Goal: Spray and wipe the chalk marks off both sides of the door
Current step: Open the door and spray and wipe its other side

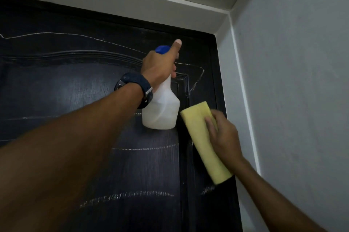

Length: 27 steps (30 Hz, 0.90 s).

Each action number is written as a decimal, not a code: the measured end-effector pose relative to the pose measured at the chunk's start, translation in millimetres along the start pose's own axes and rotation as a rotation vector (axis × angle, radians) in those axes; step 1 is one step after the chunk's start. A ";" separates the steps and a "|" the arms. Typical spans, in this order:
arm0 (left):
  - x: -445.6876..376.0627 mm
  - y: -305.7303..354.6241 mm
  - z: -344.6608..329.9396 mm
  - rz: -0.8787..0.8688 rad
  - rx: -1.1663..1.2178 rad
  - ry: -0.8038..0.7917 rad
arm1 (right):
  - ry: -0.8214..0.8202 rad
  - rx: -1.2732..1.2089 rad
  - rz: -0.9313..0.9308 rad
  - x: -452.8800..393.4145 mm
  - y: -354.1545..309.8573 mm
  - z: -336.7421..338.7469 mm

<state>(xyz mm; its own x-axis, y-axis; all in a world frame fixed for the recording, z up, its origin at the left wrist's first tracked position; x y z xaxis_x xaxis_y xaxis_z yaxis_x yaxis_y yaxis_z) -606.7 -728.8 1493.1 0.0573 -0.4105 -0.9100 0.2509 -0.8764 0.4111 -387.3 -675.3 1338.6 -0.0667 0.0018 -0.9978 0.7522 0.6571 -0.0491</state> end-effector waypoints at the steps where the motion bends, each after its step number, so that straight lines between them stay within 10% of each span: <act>1: -2.0 1.2 3.7 0.006 -0.011 -0.006 | -0.014 0.018 0.008 -16.6 -2.1 -1.2; 12: -5.8 -32.3 30.7 0.021 -0.076 -0.011 | -0.033 0.547 -0.128 -87.9 30.4 -61.6; 20: -18.1 -63.6 37.8 0.015 -0.062 -0.075 | -0.170 0.426 -0.195 -72.9 36.8 -103.7; 27: -42.1 -70.5 45.5 -0.026 -0.090 -0.079 | -0.131 0.397 -0.269 -242.9 37.0 -100.6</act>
<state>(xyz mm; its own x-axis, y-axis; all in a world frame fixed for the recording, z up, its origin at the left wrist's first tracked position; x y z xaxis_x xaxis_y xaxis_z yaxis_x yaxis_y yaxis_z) -670.8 -661.2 1504.9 -0.0256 -0.4091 -0.9121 0.3373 -0.8624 0.3774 -409.2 -575.5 1583.8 -0.2286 -0.2396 -0.9436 0.9130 0.2838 -0.2932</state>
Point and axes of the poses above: each hand's wrist, its own x-axis away from the middle knuckle, its own z-axis out of the back of the hand, y = z × x, the point moved 10 cm from there along -x, towards the middle knuckle, and after that the axes turned 1 degree about z, right-handed, at the moved point
